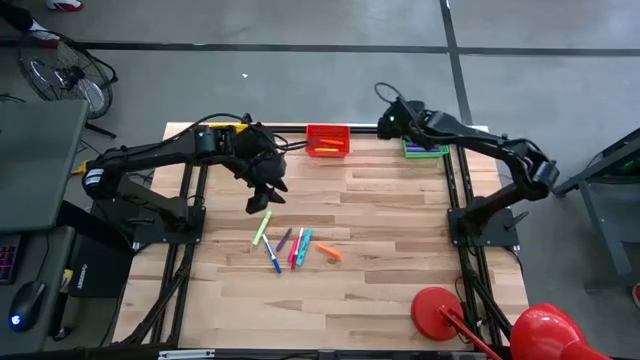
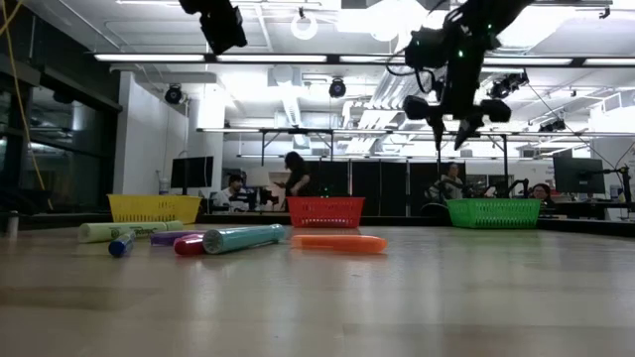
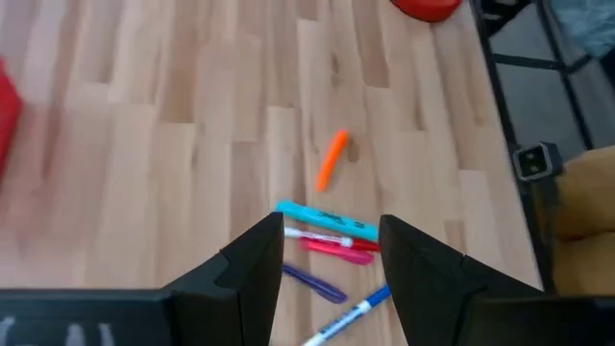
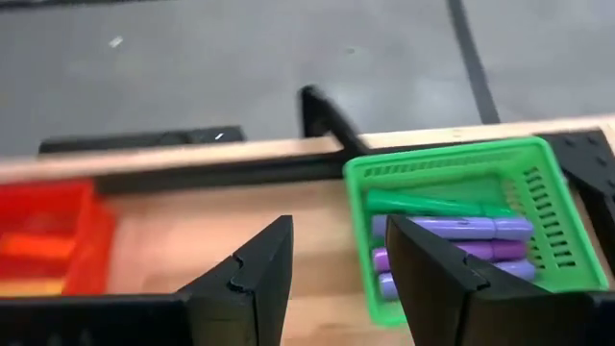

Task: Pick & Place Markers
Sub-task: Put the orange pen into the red bin

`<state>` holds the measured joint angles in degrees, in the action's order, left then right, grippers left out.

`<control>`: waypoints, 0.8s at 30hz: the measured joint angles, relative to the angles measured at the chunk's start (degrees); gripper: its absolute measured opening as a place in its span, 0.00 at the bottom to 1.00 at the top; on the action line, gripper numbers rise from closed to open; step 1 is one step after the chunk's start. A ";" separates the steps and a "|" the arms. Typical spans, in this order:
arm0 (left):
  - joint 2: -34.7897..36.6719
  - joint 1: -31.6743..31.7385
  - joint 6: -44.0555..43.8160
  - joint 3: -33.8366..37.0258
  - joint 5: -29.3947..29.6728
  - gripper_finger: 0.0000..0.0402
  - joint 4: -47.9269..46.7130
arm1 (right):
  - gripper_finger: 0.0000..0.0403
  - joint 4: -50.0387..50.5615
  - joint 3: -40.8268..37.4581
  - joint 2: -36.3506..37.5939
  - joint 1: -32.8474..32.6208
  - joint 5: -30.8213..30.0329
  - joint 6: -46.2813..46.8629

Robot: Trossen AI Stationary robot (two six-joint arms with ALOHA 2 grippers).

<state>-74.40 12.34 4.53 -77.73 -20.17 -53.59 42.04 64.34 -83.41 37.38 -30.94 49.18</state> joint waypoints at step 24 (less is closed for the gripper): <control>3.11 0.02 -4.83 1.69 5.80 0.42 0.27 | 0.39 -6.27 0.00 0.65 -35.29 12.89 -18.27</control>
<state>-71.29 12.36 -0.30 -76.04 -14.37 -53.31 35.78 64.34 -82.76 2.09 -18.04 30.92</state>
